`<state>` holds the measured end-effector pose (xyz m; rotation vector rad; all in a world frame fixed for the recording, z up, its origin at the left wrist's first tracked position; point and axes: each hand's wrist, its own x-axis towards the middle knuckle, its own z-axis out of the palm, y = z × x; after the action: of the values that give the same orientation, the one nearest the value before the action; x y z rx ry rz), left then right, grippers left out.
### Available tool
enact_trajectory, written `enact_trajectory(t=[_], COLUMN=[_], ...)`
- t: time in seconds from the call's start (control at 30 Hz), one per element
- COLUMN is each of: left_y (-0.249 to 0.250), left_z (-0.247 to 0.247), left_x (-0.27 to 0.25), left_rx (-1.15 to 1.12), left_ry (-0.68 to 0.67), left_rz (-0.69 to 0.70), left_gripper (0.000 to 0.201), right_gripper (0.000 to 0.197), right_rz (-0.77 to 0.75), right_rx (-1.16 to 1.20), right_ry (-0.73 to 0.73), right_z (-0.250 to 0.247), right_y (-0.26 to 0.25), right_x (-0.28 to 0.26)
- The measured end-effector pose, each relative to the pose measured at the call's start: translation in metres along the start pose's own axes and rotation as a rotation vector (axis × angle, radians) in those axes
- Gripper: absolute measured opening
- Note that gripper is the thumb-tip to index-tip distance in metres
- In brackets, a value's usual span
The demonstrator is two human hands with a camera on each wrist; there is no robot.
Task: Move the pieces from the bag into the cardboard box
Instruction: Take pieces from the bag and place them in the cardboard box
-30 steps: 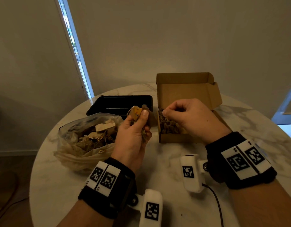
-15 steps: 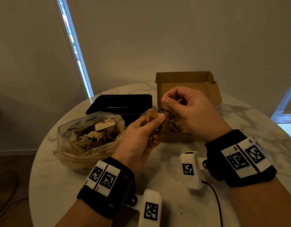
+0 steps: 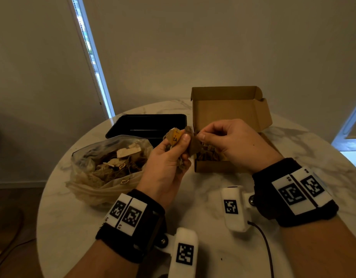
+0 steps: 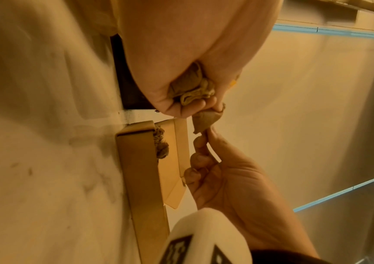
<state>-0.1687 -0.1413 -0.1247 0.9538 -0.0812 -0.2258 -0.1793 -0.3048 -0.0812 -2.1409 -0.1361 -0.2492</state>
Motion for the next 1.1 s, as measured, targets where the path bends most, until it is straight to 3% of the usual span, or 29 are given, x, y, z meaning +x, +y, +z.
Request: enact_trajectory(t=[0.2,0.5,0.57,0.7,0.8,1.0,1.1], left_y=[-0.001,-0.001,-0.001,-0.003,-0.003,-0.005,-0.006], left_z=[-0.002,-0.003,-0.003,-0.002,-0.001,-0.004,-0.004], left_x=[0.002,0.002,0.001,0.002,0.002,0.004,0.005], left_rx=[0.003,0.036,0.051,0.098,0.12,0.136,0.146], left_ry=[0.072,0.082,0.06,0.053,0.061,0.152,0.172], left_rz=[-0.012,0.0,-0.002,-0.033,-0.041,-0.082,-0.102], left_gripper=[0.013,0.032,0.027,0.035,0.025,0.016,0.016], right_gripper=[0.007,0.029,0.031,0.012,0.007,0.006,0.007], right_rz=[0.04,0.084,0.084,0.066,0.075,0.149,0.239], right_rx=[0.124,0.381,0.32,0.115,0.041,-0.065,-0.212], right_ry=[-0.047,-0.064,-0.07,-0.028,0.007,0.293,0.237], right_z=[0.002,0.009,0.01,0.008,0.0,-0.029,-0.033], right_y=[-0.001,-0.004,-0.002,-0.001,-0.003,0.005,0.008], right_x=[0.0,0.001,0.002,0.0,-0.002,0.011,0.023])
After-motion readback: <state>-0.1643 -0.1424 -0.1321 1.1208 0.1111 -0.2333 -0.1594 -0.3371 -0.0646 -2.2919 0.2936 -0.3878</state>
